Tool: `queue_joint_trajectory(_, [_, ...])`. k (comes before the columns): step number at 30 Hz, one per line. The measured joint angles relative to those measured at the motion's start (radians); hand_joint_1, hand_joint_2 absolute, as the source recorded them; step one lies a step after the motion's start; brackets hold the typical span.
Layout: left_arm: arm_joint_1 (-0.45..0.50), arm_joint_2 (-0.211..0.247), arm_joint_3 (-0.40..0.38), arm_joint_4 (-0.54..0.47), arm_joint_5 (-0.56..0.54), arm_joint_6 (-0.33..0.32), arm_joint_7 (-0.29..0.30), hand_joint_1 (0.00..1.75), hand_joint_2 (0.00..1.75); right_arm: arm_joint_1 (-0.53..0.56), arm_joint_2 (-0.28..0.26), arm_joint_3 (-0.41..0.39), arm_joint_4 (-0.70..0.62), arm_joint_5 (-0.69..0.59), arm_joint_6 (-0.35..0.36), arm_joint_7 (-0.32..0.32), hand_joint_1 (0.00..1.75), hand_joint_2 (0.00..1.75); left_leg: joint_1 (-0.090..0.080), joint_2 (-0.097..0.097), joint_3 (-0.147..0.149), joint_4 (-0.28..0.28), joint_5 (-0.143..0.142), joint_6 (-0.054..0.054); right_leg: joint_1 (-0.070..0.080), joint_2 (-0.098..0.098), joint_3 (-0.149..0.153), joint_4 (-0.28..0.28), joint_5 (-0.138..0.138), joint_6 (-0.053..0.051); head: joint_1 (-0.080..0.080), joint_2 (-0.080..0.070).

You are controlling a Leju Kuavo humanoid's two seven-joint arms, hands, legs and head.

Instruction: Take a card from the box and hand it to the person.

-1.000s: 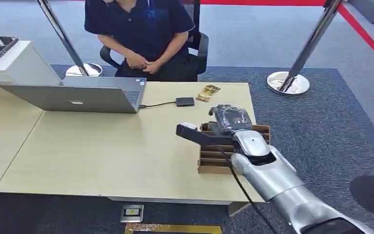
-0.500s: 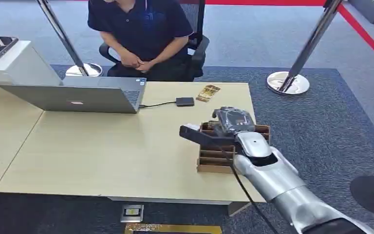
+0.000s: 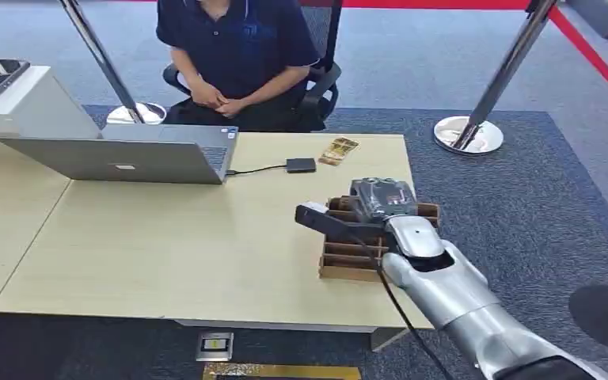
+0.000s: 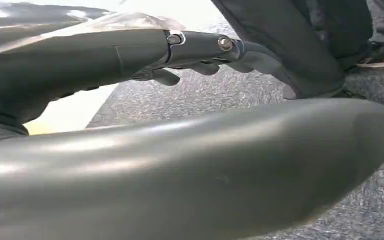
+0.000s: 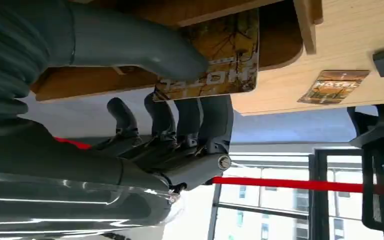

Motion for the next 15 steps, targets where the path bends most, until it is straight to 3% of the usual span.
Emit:
queue_joint_trajectory(10, [0.0, 0.0, 0.0, 0.0, -0.001, 0.0, 0.0, 0.0, 0.0, 0.006, -0.002, 0.0, -0.022, 0.002, 0.001, 0.0, 1.38, 1.75, 0.0, 0.0, 0.0, 0.0, 0.0, 0.0, 0.0, 0.0, 0.0, 0.0, 0.0, 0.0, 0.0, 0.0])
queue_joint_trajectory(11, [0.0, 0.0, 0.0, 0.0, -0.001, 0.0, 0.0, 0.0, 0.0, 0.007, -0.003, 0.0, -0.024, 0.002, 0.001, 0.0, 1.5, 1.75, 0.0, 0.0, 0.0, 0.0, 0.0, 0.0, 0.0, 0.0, 0.0, 0.0, 0.0, 0.0, 0.0, 0.0])
queue_joint_trajectory(15, [0.0, 0.0, 0.0, 0.0, -0.001, 0.0, 0.0, 0.0, 0.0, 0.009, -0.004, 0.001, -0.027, 0.002, 0.001, 0.0, 1.61, 1.75, 0.0, 0.0, 0.0, 0.0, 0.0, 0.0, 0.0, 0.0, 0.0, 0.0, 0.0, 0.0, 0.0, 0.0])
